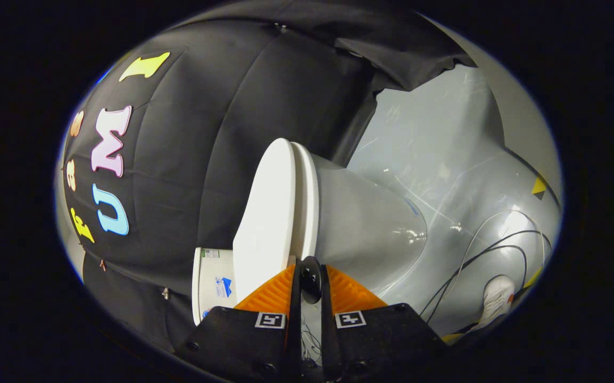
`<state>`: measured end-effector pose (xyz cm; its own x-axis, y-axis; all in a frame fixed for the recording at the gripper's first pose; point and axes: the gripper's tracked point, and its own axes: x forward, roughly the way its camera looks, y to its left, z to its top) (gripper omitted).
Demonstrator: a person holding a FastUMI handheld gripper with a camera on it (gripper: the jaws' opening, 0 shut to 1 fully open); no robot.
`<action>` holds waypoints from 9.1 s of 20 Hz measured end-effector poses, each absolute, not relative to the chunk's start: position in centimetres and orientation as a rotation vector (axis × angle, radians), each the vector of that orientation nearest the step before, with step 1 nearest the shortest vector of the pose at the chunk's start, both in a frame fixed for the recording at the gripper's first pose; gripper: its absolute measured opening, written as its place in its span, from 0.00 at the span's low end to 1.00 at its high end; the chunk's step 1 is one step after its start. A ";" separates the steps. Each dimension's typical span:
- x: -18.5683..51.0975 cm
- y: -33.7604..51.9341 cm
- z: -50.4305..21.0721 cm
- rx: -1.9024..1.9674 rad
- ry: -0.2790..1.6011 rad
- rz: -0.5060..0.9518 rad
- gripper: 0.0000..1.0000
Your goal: Open the toilet lid.
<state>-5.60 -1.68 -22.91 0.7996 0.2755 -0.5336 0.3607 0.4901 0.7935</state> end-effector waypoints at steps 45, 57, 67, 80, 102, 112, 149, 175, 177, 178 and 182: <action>-4.3 12.8 0.6 0.529 0.524 -0.015 0.05; -4.5 21.8 5.7 0.367 0.497 -0.020 0.05; -4.3 30.0 8.0 0.228 0.510 -0.066 0.05; -4.2 40.2 8.0 0.067 0.472 -0.099 0.05; -3.9 48.2 6.2 -0.073 0.445 -0.095 0.10; -3.6 51.1 7.4 -0.031 0.411 0.059 0.60; -1.9 28.9 15.0 -0.042 0.173 0.156 0.99; -1.0 12.5 5.5 -0.007 -0.041 0.071 0.98; -1.4 12.4 5.5 0.001 -0.040 0.076 0.98; -1.4 12.4 5.6 -0.005 -0.044 0.074 0.99; -1.2 12.5 5.5 -0.008 -0.038 0.080 0.98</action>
